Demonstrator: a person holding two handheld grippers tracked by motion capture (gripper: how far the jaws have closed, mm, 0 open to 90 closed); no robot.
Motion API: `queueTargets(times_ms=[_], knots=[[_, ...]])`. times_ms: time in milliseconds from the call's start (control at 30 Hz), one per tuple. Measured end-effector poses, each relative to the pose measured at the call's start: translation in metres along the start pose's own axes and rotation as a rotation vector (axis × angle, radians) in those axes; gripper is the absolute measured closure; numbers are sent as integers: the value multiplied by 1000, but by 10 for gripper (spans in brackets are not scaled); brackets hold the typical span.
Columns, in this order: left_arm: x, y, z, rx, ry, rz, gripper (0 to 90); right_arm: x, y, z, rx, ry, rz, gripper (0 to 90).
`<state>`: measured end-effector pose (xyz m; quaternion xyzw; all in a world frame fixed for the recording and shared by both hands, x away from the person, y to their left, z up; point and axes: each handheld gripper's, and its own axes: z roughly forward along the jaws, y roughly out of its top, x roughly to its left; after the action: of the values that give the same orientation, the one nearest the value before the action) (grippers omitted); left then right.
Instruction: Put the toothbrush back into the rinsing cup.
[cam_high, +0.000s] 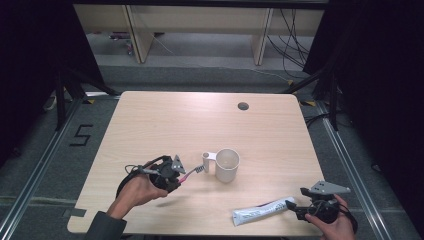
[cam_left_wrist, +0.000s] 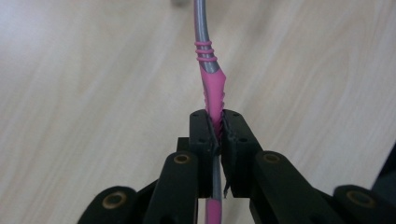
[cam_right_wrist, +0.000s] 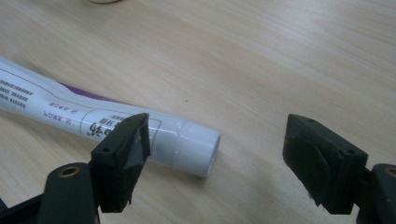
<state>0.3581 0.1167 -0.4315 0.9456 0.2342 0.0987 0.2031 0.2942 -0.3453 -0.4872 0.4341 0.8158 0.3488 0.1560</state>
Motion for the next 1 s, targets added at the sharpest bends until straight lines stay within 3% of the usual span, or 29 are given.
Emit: queueTargets(times_ms=[33, 67, 100, 133, 200, 233, 333, 400, 500, 533, 567, 600, 633, 833, 867, 933, 967, 1000], knots=[[1, -2, -3, -58, 6, -21, 832, 0, 0, 0, -2, 7, 3, 241], [1, -3, -4, -89, 13, -40, 832, 0, 0, 0, -9, -1, -2, 241], [1, -3, -4, -89, 13, -40, 832, 0, 0, 0, -9, -1, -2, 241], [2, -5, -4, -143, 17, -50, 832, -1, 0, 0, -6, 0, -1, 241], [1, -6, -5, -167, 19, -69, 832, -1, 0, 0, -6, 0, 0, 241], [0, -7, -6, -211, 29, -78, 832, 1, -1, 0, -4, 10, 20, 241], [-1, -8, -8, -294, 49, -118, 832, -2, 0, 1, -11, 3, -7, 241], [0, -8, -8, -309, 45, -124, 832, -1, 0, 1, -7, 1, -3, 241], [-3, -9, -7, -414, 82, -164, 832, -1, 0, 0, -10, 4, -5, 241], [-3, -9, -7, -414, 82, -164, 832, -1, 0, 0, -10, 4, -5, 241], [-4, -9, -7, -476, 85, -213, 831, 0, 0, 0, 0, 6, 8, 241], [-4, -9, -7, -476, 85, -213, 831, 0, 0, 0, 0, 6, 8, 241], [-3, -8, -9, -510, 79, -241, 831, 0, 0, 0, -1, 12, 9, 241], [-1, -6, -15, -564, 123, -248, 831, -1, 0, 0, -7, 10, 11, 241], [0, -4, -15, -601, 121, -269, 832, -1, -1, 1, -4, 13, 1, 241], [2, -2, -14, -610, 119, -277, 831, -1, 0, 1, -5, 13, 2, 241], [1, -2, -15, -617, 139, -282, 831, -1, 0, 1, -5, 12, 3, 241], [2, 0, -15, -618, 127, -286, 832, -1, 0, 1, -5, 13, 3, 241]])
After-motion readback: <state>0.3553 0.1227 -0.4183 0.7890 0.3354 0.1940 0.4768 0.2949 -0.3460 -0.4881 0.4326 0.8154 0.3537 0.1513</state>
